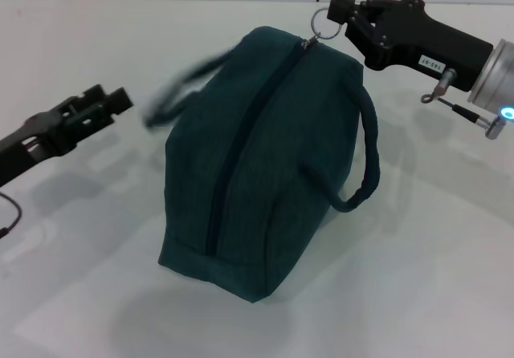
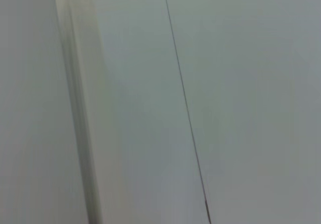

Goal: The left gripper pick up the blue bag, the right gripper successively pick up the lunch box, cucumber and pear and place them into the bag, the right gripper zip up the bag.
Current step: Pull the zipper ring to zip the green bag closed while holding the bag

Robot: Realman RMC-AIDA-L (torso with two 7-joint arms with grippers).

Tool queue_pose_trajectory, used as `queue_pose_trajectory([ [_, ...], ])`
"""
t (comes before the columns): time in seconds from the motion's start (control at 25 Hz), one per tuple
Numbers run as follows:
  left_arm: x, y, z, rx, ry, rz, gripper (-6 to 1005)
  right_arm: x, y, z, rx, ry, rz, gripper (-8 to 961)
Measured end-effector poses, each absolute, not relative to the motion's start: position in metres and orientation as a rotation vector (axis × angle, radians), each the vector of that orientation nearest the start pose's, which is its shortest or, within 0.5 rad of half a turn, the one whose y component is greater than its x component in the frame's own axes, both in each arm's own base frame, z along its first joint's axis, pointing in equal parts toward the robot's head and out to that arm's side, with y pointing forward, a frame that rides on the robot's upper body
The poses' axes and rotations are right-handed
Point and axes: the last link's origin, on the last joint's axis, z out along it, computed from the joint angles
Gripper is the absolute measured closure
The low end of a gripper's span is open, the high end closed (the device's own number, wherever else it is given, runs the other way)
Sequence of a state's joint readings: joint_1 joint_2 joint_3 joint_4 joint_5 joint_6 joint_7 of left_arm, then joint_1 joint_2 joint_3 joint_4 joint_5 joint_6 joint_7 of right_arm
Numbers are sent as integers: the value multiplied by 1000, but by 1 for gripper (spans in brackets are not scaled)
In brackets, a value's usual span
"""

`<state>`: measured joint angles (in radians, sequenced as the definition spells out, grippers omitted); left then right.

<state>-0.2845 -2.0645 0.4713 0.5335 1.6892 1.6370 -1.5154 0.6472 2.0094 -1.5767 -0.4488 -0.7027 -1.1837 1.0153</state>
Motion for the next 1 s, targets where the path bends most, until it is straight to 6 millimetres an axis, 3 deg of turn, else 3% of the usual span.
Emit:
queue_pose_trajectory([
  [0.24, -343, 271, 48, -2034, -1140, -1131, 119, 172, 387, -30, -2413, 390, 1146, 946],
  [0.36, -338, 276, 51, -2011, -1148, -1177, 119, 172, 387, -30, -2414, 388, 1146, 946],
  [0.64, -300, 312, 50, -2108, -1294, -1309, 120, 172, 387, -30, -2414, 391, 1144, 947],
  [1.0, -248, 345, 35, -2424, -1454, -1196, 119, 173, 385, -30, -2417, 383, 1152, 947],
])
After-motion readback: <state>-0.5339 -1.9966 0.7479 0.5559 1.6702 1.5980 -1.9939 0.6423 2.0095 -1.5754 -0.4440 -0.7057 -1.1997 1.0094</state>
